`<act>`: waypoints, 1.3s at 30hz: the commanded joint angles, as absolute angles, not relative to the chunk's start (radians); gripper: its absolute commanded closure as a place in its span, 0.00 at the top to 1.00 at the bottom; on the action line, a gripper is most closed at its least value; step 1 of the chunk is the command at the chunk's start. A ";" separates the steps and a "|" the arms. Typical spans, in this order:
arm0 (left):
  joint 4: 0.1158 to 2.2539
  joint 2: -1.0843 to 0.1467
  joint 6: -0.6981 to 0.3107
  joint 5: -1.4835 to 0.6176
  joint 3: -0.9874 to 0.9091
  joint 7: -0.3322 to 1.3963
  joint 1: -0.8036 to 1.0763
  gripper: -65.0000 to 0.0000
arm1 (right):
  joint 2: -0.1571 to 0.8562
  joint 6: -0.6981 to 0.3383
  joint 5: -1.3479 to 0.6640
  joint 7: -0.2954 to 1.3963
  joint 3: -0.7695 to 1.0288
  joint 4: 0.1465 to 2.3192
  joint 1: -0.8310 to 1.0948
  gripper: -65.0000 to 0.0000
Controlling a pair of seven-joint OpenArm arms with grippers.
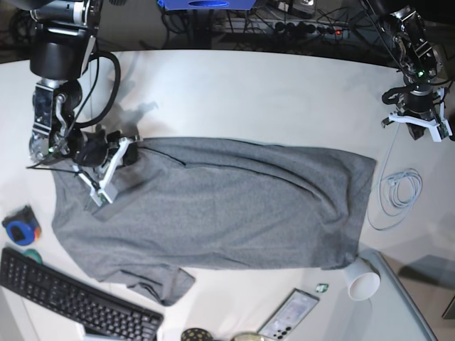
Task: Layout the t-shirt on the table in an organized manner, then fold the t-shirt properly
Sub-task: 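Release the shirt with the right gripper and regrasp a fold nearby, then grasp the shirt's collar-side corners with both grippers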
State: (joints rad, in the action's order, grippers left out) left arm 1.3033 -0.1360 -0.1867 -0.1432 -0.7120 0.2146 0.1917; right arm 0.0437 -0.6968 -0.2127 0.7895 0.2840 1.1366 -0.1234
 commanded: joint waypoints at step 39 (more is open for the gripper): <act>1.253 -0.145 -0.183 -0.150 -0.559 0.196 0.117 0.54 | 0.125 -0.698 -0.328 0.748 0.240 1.472 -0.131 0.61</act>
State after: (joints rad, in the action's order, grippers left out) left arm 1.2388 -0.1291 -0.1905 -0.1486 -0.5537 0.2127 0.1219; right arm 0.1146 -0.6945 -0.3084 0.7750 0.2382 1.4532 -0.0975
